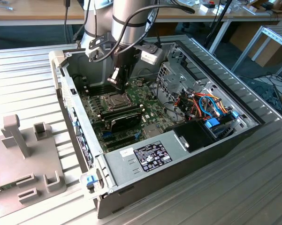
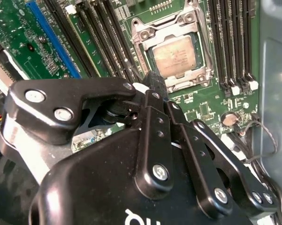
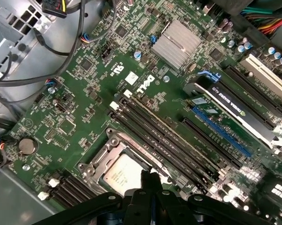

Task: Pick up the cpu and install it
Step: 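Install the second cpu locking lever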

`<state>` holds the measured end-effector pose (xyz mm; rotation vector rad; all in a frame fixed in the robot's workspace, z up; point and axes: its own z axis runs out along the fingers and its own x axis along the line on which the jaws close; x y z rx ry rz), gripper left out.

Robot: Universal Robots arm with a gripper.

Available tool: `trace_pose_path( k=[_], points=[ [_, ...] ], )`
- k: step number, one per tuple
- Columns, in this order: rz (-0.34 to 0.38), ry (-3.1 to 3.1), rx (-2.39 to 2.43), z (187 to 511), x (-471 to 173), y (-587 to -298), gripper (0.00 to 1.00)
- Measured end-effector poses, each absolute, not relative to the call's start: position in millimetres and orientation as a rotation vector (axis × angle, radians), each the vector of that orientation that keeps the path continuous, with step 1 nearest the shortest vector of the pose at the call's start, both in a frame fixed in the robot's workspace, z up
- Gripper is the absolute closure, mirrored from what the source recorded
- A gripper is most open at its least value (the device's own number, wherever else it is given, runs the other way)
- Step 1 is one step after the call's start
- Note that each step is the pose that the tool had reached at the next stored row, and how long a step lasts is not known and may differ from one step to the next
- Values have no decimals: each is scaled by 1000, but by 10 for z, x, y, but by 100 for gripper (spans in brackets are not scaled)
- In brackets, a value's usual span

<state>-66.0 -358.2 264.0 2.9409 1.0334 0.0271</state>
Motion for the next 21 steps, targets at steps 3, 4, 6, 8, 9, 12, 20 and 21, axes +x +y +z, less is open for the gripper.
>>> trace_pose_path(
  k=[3,4,6,8,9,12,20,21],
  points=[
    [26,1033,2940,2626,-660,-3582,89],
    [27,1033,2940,2625,-660,-3582,89],
    [27,1033,2940,2625,-660,-3581,89],
    [24,1033,2942,2619,-660,-3581,89],
    [18,1034,2943,2610,-660,-3581,89],
    [-1,1036,2946,2577,-660,-3581,89],
    [-4,1036,2947,2555,-672,-3594,89],
    [-4,1036,2947,2551,-676,-3596,89]
  ],
)
